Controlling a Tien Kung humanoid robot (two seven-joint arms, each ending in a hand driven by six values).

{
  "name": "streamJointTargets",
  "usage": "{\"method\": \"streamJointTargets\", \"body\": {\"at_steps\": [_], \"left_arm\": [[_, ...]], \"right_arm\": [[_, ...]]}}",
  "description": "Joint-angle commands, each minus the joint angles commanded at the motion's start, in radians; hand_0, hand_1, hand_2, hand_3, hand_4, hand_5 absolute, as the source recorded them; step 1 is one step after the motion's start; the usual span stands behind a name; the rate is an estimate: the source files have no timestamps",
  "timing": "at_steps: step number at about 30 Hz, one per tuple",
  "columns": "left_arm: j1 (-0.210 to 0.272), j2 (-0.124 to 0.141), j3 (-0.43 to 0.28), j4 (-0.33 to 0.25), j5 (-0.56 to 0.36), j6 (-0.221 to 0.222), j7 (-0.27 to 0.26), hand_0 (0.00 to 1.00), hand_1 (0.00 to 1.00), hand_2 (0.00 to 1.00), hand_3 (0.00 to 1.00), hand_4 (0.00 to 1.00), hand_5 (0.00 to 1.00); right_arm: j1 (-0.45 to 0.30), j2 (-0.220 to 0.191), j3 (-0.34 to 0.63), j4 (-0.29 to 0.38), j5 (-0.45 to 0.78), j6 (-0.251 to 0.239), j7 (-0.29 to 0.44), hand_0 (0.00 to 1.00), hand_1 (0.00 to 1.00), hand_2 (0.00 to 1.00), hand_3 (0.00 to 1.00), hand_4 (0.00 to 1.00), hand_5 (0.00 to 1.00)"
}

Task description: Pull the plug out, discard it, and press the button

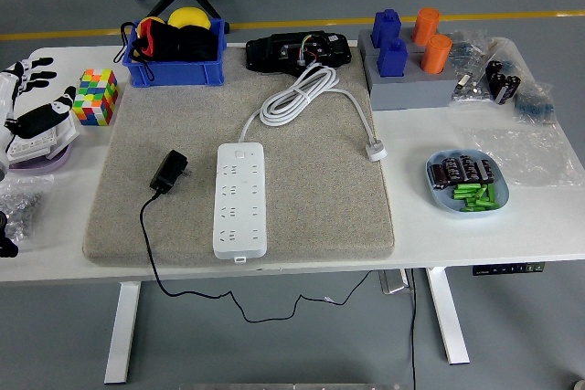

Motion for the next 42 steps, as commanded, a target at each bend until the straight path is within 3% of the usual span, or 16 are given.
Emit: {"method": "streamJointTargets", "body": {"at_steps": [42], "left_arm": [[0.002,-0.002,0.033,-0.012,-0.004,-0.004,0.005,0.814,0.724,0.745,0.838,0.667,0.291]], "right_arm": [[-0.007,-0.002,0.007,-0.001,-0.005,0.001,-0.001,0.728,0.679,0.658,0.644,0.746,0.594]]}}
